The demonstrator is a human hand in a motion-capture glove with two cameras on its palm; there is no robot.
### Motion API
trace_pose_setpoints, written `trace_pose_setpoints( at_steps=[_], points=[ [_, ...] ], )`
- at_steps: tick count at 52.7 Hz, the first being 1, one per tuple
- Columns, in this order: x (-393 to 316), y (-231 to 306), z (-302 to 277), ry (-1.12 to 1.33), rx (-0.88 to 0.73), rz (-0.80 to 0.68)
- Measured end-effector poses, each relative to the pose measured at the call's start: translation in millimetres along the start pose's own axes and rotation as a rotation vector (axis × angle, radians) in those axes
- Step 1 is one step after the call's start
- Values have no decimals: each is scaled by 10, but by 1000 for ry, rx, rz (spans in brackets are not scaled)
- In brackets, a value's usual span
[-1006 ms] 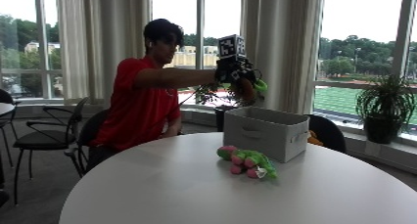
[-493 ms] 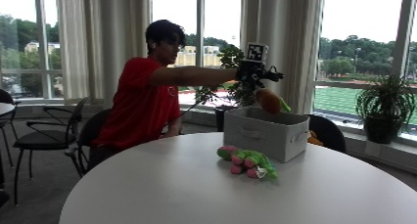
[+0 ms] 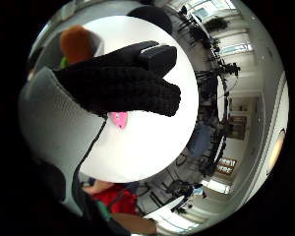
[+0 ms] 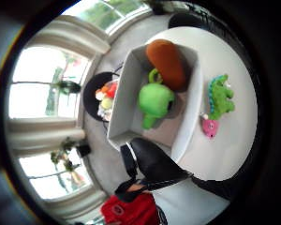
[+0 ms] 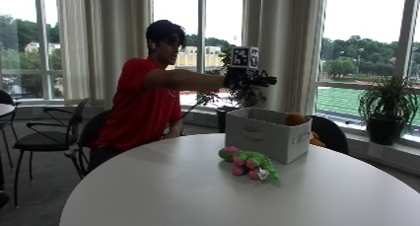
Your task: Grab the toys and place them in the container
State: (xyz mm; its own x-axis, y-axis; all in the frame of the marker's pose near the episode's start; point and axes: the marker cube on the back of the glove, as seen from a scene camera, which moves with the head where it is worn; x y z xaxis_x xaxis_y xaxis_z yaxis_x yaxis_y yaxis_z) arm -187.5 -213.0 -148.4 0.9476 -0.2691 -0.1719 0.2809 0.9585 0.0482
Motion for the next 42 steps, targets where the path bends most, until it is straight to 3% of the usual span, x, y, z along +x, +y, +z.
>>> trace_pose_setpoints(
  at_steps=[3,14,26,42],
  points=[
    [251,-49,95,38,6,185],
    [823,26,523,76,-57,289],
    [1296,-17,1084,84,-134,320],
    [1200,-237,1850,31,-174,330]
  ],
)
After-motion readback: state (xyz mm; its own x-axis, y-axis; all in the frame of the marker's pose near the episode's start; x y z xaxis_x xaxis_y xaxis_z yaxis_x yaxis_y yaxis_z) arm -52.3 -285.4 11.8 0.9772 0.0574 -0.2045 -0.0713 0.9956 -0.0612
